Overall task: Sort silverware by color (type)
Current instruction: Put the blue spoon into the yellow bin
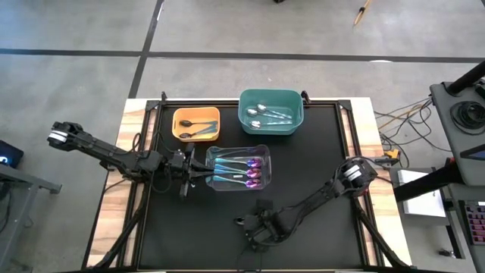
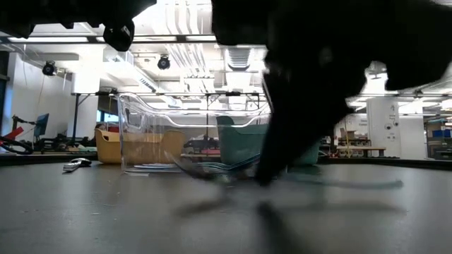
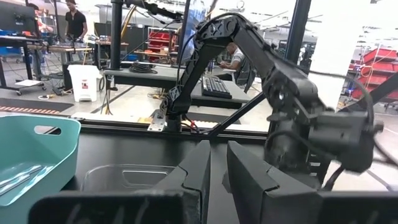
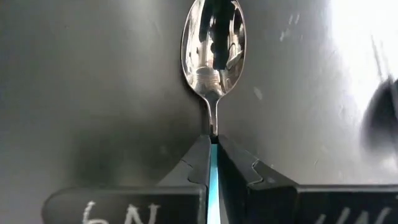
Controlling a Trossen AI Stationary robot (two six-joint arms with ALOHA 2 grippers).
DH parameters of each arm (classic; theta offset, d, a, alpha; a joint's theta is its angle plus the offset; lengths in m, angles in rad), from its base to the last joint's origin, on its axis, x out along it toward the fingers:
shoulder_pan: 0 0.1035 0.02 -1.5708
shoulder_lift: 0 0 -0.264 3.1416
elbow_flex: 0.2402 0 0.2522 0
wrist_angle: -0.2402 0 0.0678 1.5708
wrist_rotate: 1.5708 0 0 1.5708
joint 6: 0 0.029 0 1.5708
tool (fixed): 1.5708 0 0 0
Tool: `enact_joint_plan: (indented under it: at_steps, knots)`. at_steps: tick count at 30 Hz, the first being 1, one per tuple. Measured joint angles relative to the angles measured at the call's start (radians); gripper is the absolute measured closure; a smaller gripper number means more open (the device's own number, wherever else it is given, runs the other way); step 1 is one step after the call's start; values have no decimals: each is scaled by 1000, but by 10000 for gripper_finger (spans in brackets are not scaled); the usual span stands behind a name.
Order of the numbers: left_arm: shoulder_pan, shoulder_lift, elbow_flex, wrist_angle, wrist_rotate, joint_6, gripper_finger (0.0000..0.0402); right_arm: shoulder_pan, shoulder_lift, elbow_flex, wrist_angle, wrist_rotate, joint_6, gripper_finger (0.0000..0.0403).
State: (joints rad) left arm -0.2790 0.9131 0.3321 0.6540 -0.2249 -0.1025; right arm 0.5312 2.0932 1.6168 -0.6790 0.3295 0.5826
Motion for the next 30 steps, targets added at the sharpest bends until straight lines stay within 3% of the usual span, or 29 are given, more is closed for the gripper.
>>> enact_joint_plan:
  at_steps: [8,15,21,30]
  knots:
    - [0,0,0,2,0,7,365,3,-64,30,0,14,-64,393]
    - [0,-7,0,8,0,15,365,3,-138,41,10,124,-174,394]
    - [0,-26,0,50,-1,50,364,-8,-197,41,57,246,-342,394]
    - [1,-69,0,49,-1,101,364,-84,-220,40,192,273,-641,394]
